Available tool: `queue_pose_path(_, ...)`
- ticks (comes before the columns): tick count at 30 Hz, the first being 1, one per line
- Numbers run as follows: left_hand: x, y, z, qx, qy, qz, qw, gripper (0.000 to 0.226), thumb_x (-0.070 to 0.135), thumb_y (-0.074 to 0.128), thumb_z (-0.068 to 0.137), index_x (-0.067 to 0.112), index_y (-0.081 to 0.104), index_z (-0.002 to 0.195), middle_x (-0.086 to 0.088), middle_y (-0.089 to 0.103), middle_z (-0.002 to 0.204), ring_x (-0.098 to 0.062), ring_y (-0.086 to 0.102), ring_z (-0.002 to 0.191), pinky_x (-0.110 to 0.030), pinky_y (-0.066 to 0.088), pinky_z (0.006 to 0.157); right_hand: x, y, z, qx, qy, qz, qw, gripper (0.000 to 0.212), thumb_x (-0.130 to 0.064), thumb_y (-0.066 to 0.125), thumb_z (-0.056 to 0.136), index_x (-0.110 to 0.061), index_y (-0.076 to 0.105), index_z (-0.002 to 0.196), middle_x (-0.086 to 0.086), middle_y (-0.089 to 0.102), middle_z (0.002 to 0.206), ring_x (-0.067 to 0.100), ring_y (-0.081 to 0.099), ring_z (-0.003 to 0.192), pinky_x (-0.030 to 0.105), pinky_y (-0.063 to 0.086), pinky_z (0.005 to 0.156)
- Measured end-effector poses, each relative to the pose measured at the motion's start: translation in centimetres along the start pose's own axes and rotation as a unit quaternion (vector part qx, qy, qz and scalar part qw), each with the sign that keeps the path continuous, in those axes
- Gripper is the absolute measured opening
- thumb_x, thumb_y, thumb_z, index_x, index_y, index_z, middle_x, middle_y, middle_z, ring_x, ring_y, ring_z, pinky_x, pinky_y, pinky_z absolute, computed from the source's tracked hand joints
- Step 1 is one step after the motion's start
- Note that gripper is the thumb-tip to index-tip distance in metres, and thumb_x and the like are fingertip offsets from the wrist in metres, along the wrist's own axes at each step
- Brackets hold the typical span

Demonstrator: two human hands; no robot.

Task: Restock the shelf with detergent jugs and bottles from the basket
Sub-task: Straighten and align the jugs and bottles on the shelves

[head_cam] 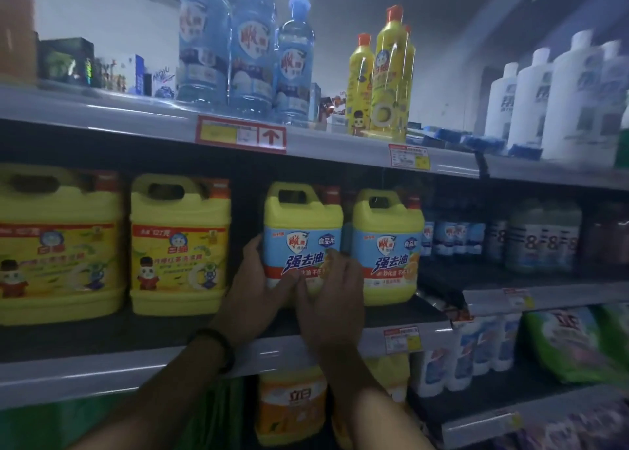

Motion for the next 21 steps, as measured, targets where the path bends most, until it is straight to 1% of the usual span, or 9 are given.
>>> queue_pose_path(4, 0.2, -0.2, 0.0, 0.012, -0.006, -0.026, 1.000, 0.066, 0.039, 0.074, 0.094, 0.028, 0.037, 0.148, 0.010, 0.060, 0.136, -0.002, 0.065, 0.119, -0.026, 0.060, 0.094, 0.5, 0.6, 0.2, -0.007, 0.004, 0.024, 1.000, 0.087, -0.072, 0.059, 0.090, -0.017, 0.041, 0.154, 0.004, 0.046, 0.145, 0.021, 0.048, 0.134, 0.041, 0.054, 0.103)
queue_pose_path(7, 0.9, -0.7, -0.4, 0.023, 0.000, -0.026, 0.999, 0.054, 0.051, 0.066, 0.096, 0.027, 0.051, 0.142, 0.000, 0.066, 0.123, -0.013, 0.069, 0.111, -0.025, 0.060, 0.084, 0.5, 0.7, 0.1, -0.013, 0.003, 0.048, 0.999, 0.106, -0.088, 0.058, 0.081, -0.015, 0.040, 0.156, 0.004, 0.047, 0.145, 0.022, 0.050, 0.134, 0.042, 0.055, 0.104)
queue_pose_path(9, 1.5, -1.3, -0.8, 0.025, 0.012, -0.015, 0.999, 0.050, 0.058, 0.062, 0.091, 0.030, 0.060, 0.132, -0.001, 0.070, 0.110, -0.015, 0.072, 0.102, -0.034, 0.062, 0.083, 0.3, 0.7, 0.1, -0.024, -0.001, 0.055, 0.998, 0.115, -0.096, 0.053, 0.076, -0.013, 0.041, 0.155, 0.005, 0.047, 0.143, 0.023, 0.053, 0.131, 0.044, 0.057, 0.101)
queue_pose_path(12, 2.3, -1.7, -1.3, 0.015, 0.037, -0.038, 0.998, 0.040, 0.043, 0.065, 0.094, 0.024, 0.068, 0.129, 0.005, 0.074, 0.096, -0.015, 0.074, 0.092, -0.029, 0.060, 0.076, 0.2, 0.4, 0.2, -0.048, 0.011, 0.060, 0.997, 0.119, -0.095, 0.063, 0.070, -0.017, 0.040, 0.157, 0.001, 0.047, 0.141, 0.020, 0.056, 0.128, 0.042, 0.059, 0.097)
queue_pose_path(14, 2.3, -1.9, -1.5, 0.016, 0.028, -0.067, 0.997, 0.030, 0.028, 0.065, 0.094, 0.019, 0.072, 0.122, 0.009, 0.074, 0.087, -0.012, 0.074, 0.085, -0.024, 0.058, 0.071, 0.3, 0.2, 0.2, -0.061, 0.012, 0.081, 0.995, 0.117, -0.088, 0.073, 0.067, -0.023, 0.040, 0.158, -0.005, 0.050, 0.140, 0.014, 0.058, 0.125, 0.036, 0.057, 0.095)
queue_pose_path(16, 2.0, -1.9, -1.1, 0.019, 0.010, -0.082, 0.996, 0.029, 0.026, 0.067, 0.092, 0.018, 0.069, 0.120, 0.006, 0.071, 0.086, -0.015, 0.073, 0.085, -0.028, 0.060, 0.071, 0.5, 0.0, 0.2, -0.083, 0.029, 0.137, 0.987, 0.109, -0.077, 0.083, 0.066, -0.033, 0.040, 0.156, -0.012, 0.056, 0.139, 0.007, 0.061, 0.122, 0.035, 0.058, 0.095)
queue_pose_path(19, 1.0, -1.5, -0.2, 0.007, -0.043, -0.089, 0.995, 0.051, 0.044, 0.073, 0.087, 0.028, 0.058, 0.133, 0.001, 0.067, 0.112, -0.019, 0.069, 0.109, -0.039, 0.060, 0.094, 0.9, 0.0, 0.2, -0.104, 0.071, 0.200, 0.972, 0.090, -0.065, 0.088, 0.067, -0.041, 0.046, 0.143, -0.020, 0.067, 0.128, -0.001, 0.069, 0.109, 0.039, 0.063, 0.088)
queue_pose_path(20, 0.5, -1.3, 0.1, 0.006, -0.064, -0.106, 0.992, 0.053, 0.044, 0.072, 0.088, 0.030, 0.055, 0.136, 0.003, 0.065, 0.120, -0.014, 0.067, 0.114, -0.036, 0.058, 0.098, 1.0, 0.0, 0.3, -0.107, 0.080, 0.211, 0.968, 0.083, -0.061, 0.087, 0.066, -0.041, 0.049, 0.137, -0.020, 0.069, 0.121, -0.001, 0.070, 0.103, 0.041, 0.064, 0.085)
queue_pose_path(21, 0.3, -1.1, 0.2, 0.003, -0.082, -0.127, 0.989, 0.050, 0.036, 0.070, 0.093, 0.030, 0.051, 0.139, 0.006, 0.064, 0.125, -0.008, 0.067, 0.113, -0.028, 0.058, 0.095, 1.1, 0.0, 0.4, -0.108, 0.079, 0.220, 0.966, 0.076, -0.057, 0.086, 0.067, -0.041, 0.052, 0.132, -0.019, 0.069, 0.116, 0.000, 0.070, 0.100, 0.043, 0.064, 0.082)
Point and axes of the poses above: each hand's wrist, its own z-axis towards the middle knuckle, its own y-axis out of the palm, x = y × z, the point moved 5 cm from there along z, towards the middle knuckle
